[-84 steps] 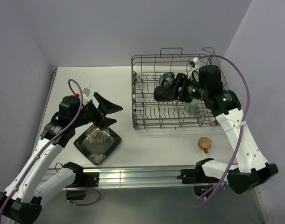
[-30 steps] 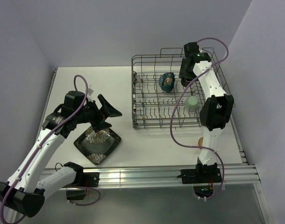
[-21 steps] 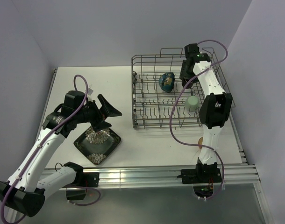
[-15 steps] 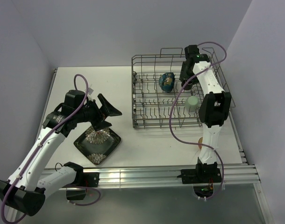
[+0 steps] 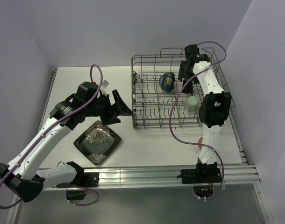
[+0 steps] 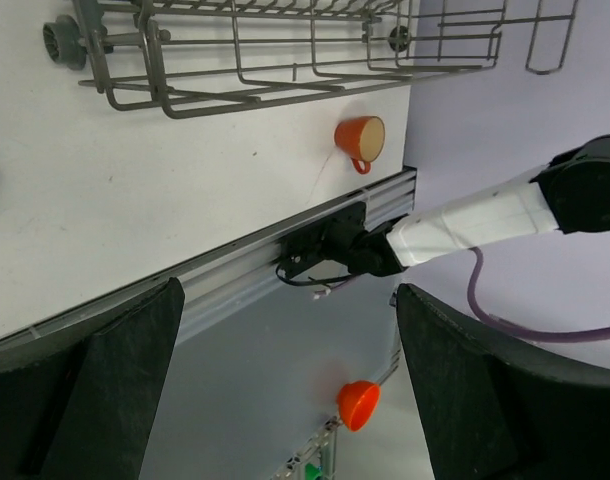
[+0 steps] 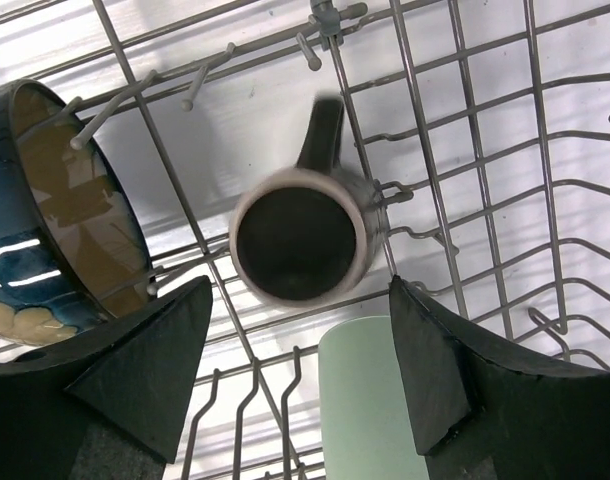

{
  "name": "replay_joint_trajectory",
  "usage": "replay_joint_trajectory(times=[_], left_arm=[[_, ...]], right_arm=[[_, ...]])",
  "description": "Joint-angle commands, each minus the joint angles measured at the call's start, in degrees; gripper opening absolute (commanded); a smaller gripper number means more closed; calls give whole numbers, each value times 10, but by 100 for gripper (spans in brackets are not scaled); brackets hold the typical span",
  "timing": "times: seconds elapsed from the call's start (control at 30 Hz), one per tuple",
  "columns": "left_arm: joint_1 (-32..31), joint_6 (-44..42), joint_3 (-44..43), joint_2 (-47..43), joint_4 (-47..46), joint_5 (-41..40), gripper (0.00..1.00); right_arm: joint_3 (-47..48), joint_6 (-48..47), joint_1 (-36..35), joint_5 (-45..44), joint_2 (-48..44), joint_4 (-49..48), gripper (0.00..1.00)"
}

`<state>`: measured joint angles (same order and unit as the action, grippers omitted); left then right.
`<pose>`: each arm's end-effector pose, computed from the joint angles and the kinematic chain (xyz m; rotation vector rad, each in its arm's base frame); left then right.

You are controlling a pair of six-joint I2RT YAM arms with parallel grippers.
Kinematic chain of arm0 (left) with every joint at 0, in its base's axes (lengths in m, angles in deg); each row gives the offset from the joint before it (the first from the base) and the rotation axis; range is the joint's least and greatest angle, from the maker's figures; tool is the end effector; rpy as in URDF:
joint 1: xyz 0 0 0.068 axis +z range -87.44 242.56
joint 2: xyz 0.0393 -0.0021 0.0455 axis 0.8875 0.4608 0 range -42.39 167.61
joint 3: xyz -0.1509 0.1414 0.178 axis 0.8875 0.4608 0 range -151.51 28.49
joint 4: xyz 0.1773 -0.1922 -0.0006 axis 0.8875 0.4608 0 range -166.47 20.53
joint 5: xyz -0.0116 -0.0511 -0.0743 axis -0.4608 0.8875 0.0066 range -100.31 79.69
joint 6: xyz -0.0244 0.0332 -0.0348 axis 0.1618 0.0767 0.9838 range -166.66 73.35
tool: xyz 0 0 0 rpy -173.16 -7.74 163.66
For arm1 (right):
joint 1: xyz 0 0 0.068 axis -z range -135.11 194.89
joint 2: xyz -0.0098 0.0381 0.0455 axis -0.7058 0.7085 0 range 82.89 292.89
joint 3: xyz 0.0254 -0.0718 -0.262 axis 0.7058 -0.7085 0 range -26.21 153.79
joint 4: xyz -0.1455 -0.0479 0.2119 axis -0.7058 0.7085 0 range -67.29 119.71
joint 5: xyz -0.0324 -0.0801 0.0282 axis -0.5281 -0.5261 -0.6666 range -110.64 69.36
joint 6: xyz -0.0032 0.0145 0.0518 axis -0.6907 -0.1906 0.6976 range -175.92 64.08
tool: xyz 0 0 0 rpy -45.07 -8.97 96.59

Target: Load the mixed dishes into the dish rack

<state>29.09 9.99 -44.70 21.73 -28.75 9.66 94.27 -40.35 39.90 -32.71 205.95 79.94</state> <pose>0.1779 -0.1321 0.3818 -0.2941 2.4853 -1.1584 0.4650 0.0331 0.2897 0.3117 2.5658 -0.1445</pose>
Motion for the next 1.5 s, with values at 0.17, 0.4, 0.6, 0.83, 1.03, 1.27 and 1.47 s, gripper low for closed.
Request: replay_joint_trajectory(times=[0.17, 0.4, 0.6, 0.83, 1.03, 1.27, 1.47], left_arm=[[-56, -30, -52, 28, 17, -39, 95], [-100, -31, -67, 53, -1, -52, 95], [-110, -20, -39, 51, -39, -49, 95], [-128, -50, -50, 80, -36, -64, 95], [-128, -96, -36, 72, -38, -82, 96], [-128, -125, 21, 29, -74, -58, 97], [-128, -151, 26, 17, -63, -56, 97]], right_arm=[[-1, 11, -3, -18, -80, -19, 80], [32, 60, -22, -60, -193, 80, 76], [-146, 111, -55, -76, -387, 100, 72], [-278, 173, -61, -14, -590, 171, 70], [-400, 255, -61, 7, -722, 221, 70], [-594, 378, -60, 67, -800, 223, 68], [-649, 479, -52, 18, -836, 212, 58]])
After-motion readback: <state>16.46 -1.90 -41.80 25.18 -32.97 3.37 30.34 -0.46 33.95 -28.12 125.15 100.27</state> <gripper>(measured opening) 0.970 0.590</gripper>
